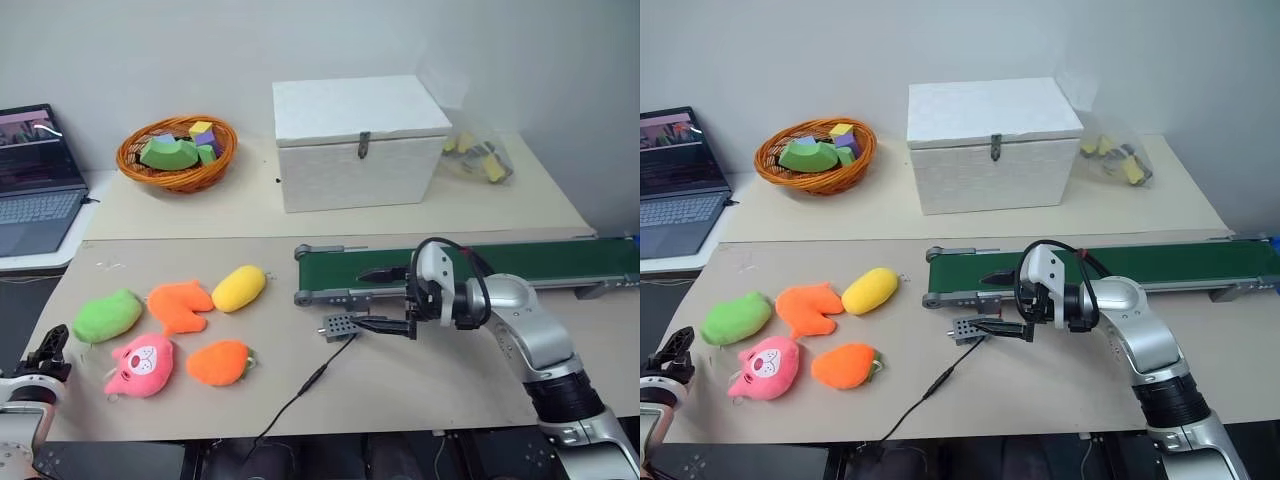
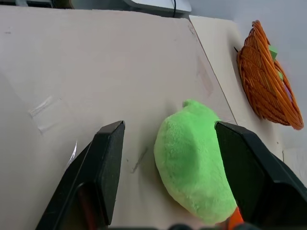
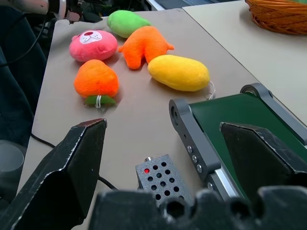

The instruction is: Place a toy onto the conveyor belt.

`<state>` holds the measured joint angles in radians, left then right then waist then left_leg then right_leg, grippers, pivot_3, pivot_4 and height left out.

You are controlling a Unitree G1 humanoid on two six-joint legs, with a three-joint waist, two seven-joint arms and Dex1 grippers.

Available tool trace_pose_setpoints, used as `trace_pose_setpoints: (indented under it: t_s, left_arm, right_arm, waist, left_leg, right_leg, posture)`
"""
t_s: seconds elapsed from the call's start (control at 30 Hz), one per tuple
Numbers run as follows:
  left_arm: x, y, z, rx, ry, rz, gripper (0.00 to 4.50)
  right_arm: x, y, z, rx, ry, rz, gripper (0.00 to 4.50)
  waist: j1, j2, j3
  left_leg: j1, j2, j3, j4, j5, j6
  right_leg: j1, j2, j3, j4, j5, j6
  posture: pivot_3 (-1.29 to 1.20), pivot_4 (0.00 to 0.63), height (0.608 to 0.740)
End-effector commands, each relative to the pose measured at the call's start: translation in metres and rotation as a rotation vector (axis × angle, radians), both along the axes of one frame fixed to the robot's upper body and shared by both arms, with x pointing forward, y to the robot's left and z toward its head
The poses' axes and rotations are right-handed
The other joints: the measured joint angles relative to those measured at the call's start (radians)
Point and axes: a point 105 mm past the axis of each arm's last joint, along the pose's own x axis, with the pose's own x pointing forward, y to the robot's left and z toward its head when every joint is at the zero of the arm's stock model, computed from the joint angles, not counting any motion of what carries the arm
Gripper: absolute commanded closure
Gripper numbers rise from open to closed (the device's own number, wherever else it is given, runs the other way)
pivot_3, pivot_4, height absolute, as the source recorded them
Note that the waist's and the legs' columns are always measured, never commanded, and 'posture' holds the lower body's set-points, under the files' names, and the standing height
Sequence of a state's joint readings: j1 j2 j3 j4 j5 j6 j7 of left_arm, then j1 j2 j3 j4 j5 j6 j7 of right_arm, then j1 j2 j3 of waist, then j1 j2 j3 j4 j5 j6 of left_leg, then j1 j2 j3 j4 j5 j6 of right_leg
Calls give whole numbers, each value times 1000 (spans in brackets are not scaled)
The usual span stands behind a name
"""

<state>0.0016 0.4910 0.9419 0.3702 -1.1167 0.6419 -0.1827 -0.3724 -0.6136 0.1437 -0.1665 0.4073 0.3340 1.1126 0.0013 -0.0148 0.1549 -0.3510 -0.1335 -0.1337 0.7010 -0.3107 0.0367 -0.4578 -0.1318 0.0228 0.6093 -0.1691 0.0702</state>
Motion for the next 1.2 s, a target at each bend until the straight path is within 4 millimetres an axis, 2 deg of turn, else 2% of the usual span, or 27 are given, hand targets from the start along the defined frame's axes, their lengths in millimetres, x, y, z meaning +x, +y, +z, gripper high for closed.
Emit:
trace_pose_setpoints:
  t_s: [0.03,0.17,0.33,0.77,0.83,0.87,1.0,1.03,1.07,1.1,1.2]
  left_arm:
    - [9,-8,-1,20,7,-67,1304]
    - [23,-16,-7,2,5,-101,1304]
    - [34,-17,-12,-29,-7,-84,1304]
    - [50,-33,5,-18,-74,-144,1304]
    - [50,-34,6,-13,-81,-144,1827]
    - [50,-34,7,-11,-82,-145,1927]
    - [51,-36,7,-12,-84,-151,3458]
    - [51,-36,7,-12,-85,-151,3715]
    - [51,-36,7,-13,-85,-152,4214]
    - [51,-36,7,-13,-86,-151,4462]
    - [52,-35,7,-7,-89,-148,4488]
  right_arm:
    - [-1,1,16,33,-67,10,0]
    - [0,-2,16,33,-68,-1,0]
    - [0,-4,16,35,-70,-14,0]
    - [1,-4,16,39,-73,-34,0]
    - [2,-4,17,43,-73,-36,0]
    - [2,-3,17,44,-73,-36,0]
    - [2,-4,18,46,-76,-40,0]
    - [3,-4,18,47,-75,-41,0]
    - [3,-3,18,47,-75,-41,0]
    - [3,-4,18,48,-74,-42,0]
    - [3,-4,18,47,-74,-44,0]
  waist:
    - [0,0,0]
    - [4,0,0]
    - [7,0,0]
    - [10,0,0]
    - [9,0,0]
    - [9,0,0]
    - [9,0,0]
    - [9,0,0]
    - [9,0,0]
    - [9,0,0]
    - [9,0,0]
  left_leg:
    - [0,0,0,0,0,0]
    - [0,1,0,0,0,0]
    - [0,1,1,0,0,-1]
    - [1,2,1,0,1,-2]
    - [1,2,1,0,1,-2]
    - [1,3,1,0,1,-2]
    - [1,3,1,0,0,-3]
    - [1,3,1,0,0,-3]
    - [1,3,1,0,0,-3]
    - [1,3,1,0,0,-3]
    - [1,3,1,0,0,-3]
  right_leg:
    - [0,0,0,0,0,0]
    - [0,1,0,0,1,-1]
    - [0,1,0,0,1,-2]
    - [0,2,0,0,2,-3]
    - [0,2,0,0,2,-3]
    - [0,2,0,0,2,-3]
    - [0,3,0,0,2,-3]
    - [0,3,0,0,2,-4]
    - [0,3,0,0,2,-4]
    - [0,3,0,0,2,-4]
    - [0,3,0,0,3,-4]
  posture:
    - [0,150,740]
    - [0,150,740]
    - [0,150,740]
    - [0,150,740]
    - [0,150,740]
    - [0,150,740]
    - [0,150,740]
    - [0,150,740]
    - [0,150,740]
    - [0,150,740]
    - [0,150,740]
